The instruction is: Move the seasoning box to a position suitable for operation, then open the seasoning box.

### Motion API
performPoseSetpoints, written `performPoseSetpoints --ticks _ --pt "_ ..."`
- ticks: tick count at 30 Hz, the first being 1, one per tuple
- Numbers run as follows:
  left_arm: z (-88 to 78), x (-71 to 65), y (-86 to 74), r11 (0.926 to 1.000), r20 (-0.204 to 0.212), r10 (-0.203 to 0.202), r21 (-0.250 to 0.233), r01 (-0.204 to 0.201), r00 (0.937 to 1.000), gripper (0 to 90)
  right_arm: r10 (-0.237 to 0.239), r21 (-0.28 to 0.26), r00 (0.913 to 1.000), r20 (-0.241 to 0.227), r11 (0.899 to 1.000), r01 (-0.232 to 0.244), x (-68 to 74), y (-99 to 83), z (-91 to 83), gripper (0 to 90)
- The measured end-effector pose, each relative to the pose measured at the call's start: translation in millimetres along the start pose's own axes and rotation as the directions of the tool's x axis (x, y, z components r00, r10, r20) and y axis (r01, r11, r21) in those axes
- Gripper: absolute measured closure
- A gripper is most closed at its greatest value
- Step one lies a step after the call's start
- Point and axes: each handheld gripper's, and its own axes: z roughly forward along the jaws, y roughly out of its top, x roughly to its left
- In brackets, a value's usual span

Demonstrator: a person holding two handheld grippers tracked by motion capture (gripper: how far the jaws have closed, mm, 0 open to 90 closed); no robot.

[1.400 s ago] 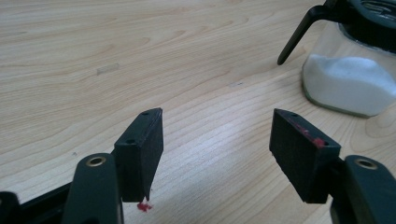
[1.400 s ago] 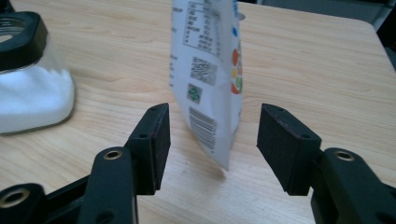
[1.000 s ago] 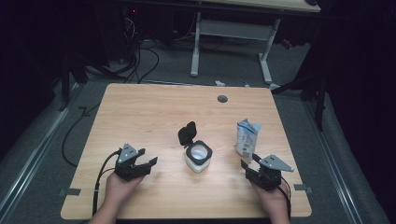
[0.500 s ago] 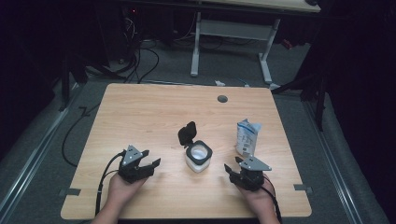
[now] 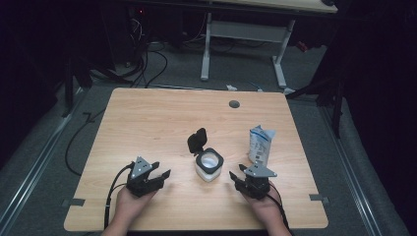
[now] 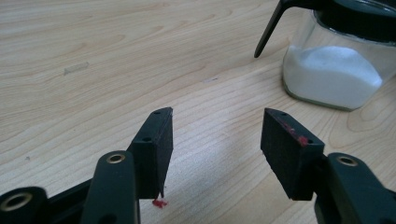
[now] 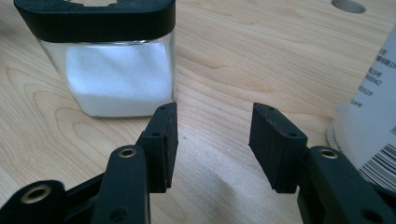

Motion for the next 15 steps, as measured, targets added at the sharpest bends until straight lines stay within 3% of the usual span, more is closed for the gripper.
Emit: performPoseSetpoints --ticks 2,5,11,15 --pt "1.3 -1.6 1.2 1.0 0.008 0.007 -0.006 -0.007 0.9999 47.1 -0.002 0.001 1.0 -0.002 1.0 0.002 0.2 0.7 0.9 51.9" --pt "5.2 -4.5 6.0 0.9998 -0.011 0.02 0.001 -0.02 0.9997 45.2 -0.01 0.003 0.9999 -0.004 1.0 0.01 0.8 1.0 2.3 52.1" --pt "14.0 -7.2 17.7 0.9997 -0.026 -0.024 0.006 0.024 0.9994 49.4 -0.011 0.003 0.9997 -0.021 1.0 0.011 0.0 0.6 1.2 57.7" --pt "19.7 -9.4 26.0 0.9997 -0.038 -0.02 0.016 0.02 0.9991 53.0 -0.005 -0.002 0.9994 -0.033 1.0 0.005 -1.9 -0.3 1.6 57.7"
